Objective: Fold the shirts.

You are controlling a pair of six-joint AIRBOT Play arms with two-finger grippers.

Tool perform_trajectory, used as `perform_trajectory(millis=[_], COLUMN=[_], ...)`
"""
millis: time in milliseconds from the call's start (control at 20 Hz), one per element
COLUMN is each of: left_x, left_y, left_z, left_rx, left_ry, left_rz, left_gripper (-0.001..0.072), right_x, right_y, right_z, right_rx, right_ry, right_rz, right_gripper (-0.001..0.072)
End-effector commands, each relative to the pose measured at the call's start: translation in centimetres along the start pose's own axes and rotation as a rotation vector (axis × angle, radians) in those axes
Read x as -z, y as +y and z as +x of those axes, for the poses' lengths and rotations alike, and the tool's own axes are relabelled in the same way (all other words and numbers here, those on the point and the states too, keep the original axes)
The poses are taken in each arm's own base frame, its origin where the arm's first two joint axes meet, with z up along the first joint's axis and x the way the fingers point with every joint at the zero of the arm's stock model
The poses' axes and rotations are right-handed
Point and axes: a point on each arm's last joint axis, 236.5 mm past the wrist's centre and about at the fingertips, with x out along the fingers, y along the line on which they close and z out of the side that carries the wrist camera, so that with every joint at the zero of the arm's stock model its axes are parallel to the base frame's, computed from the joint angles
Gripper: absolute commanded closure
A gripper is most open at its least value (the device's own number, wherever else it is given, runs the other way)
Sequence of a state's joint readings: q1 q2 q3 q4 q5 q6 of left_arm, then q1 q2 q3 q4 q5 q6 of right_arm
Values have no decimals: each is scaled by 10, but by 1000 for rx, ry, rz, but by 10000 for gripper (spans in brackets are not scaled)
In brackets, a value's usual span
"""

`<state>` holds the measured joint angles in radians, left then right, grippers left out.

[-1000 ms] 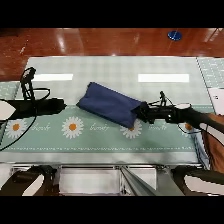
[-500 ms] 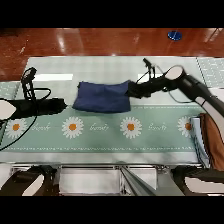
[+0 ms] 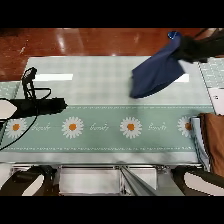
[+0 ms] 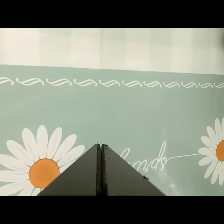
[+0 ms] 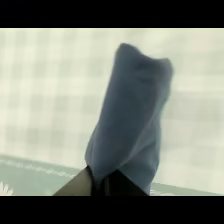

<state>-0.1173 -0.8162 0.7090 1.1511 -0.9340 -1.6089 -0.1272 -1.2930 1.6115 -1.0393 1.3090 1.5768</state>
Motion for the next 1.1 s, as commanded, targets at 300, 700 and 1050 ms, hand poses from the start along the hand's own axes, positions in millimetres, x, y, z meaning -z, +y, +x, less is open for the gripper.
perform_trajectory(millis=[300, 700, 1050], left_x=[-11, -23, -24], left_y=[-1, -10, -11], left_z=[0, 0, 0], left_rx=[4, 23, 26], left_ry=[-46, -105, -109], left_rz=[1, 15, 12], left_gripper=[690, 691, 690], right_x=[45, 192, 335], right_y=[-160, -231, -242], right_z=[-186, -265, -270], right_rx=[349, 716, 1072], right_ry=[-111, -3, 323], right_rz=[470, 903, 1102], right_gripper=[691, 690, 571])
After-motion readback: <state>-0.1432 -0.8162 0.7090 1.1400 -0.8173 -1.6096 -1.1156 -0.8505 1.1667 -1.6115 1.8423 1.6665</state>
